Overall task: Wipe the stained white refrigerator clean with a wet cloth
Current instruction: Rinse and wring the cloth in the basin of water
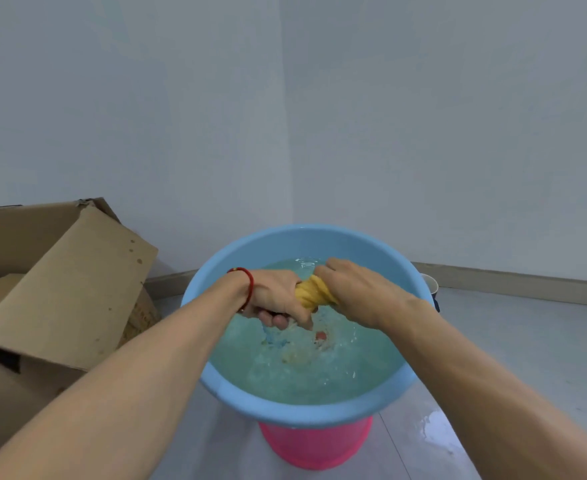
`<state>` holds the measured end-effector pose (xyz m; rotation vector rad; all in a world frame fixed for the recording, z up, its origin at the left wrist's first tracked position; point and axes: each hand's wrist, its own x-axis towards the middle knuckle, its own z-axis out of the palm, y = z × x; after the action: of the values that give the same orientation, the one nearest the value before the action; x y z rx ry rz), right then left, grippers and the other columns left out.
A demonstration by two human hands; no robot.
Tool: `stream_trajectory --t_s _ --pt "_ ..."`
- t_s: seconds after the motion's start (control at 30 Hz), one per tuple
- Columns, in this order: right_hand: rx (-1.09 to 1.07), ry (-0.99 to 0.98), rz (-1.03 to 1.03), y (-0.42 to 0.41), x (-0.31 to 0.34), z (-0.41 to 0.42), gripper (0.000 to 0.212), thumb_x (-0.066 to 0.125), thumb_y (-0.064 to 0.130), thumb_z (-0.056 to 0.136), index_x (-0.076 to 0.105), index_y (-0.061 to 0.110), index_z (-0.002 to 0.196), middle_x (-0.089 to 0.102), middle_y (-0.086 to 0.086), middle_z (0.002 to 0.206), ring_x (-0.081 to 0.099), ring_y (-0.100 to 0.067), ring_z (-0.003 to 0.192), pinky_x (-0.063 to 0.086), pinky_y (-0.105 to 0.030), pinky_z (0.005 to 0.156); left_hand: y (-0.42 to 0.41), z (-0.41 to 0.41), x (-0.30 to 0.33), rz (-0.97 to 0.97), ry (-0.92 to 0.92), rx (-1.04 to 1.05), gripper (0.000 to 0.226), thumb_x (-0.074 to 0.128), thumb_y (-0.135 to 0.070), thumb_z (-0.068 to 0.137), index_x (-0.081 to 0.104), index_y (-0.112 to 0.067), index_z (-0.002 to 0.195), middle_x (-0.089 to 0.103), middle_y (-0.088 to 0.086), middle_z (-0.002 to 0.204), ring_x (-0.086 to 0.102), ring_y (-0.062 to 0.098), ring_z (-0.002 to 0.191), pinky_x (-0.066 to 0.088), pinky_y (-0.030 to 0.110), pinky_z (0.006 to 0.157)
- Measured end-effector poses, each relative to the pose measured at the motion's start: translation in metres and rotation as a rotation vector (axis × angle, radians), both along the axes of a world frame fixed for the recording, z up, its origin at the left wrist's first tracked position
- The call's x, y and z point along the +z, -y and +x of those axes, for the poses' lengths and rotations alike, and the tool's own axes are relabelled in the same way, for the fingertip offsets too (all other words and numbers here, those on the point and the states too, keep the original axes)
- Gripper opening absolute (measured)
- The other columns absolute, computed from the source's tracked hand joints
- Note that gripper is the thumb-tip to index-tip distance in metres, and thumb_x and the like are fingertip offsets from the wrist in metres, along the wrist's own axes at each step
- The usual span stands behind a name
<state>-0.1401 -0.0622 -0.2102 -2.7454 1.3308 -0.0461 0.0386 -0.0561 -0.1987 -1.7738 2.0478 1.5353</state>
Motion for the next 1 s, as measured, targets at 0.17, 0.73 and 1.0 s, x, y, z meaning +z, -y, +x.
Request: stream_trajectory --t_s 0.17,0.73,1.0 --pt "-0.124 0.732 0.696 -0.002 0.014 -0.014 0.044 0.075 0.057 0.083 0.068 0.021 0.107 0.07 0.0 0.1 0.066 -0.014 0.092 0.051 -0.031 0.084 0.006 0.01 -0.004 -0.731 0.273 -0.103 0.02 0.068 -0.007 0.077 0.057 -0.015 0.092 0.07 0.0 0.081 0.069 0.024 0.076 0.058 0.042 0.071" --pt "-0.152 0.484 0.712 -0.015 0.004 0.028 0.038 0.087 0.034 0.075 0.06 0.008 0.082 0.05 -0.009 0.069 0.05 -0.025 0.062 0.042 -0.032 0.055 0.001 0.033 0.017 -1.241 0.81 -0.605 0.02 0.063 0.001 0.082 0.057 -0.011 0.097 0.065 0.008 0.079 0.06 0.03 0.062 0.028 0.033 0.048" --pt "-0.07 0.034 -0.112 -0.017 -0.011 0.019 0.024 0.061 0.015 0.089 0.043 0.016 0.105 0.053 -0.007 0.087 0.048 -0.039 0.075 0.031 -0.039 0.06 -0.019 -0.008 -0.012 -0.227 0.264 0.12 0.024 0.059 0.0 0.073 0.043 -0.011 0.059 0.041 0.006 0.052 0.033 0.02 0.041 0.025 0.021 0.042"
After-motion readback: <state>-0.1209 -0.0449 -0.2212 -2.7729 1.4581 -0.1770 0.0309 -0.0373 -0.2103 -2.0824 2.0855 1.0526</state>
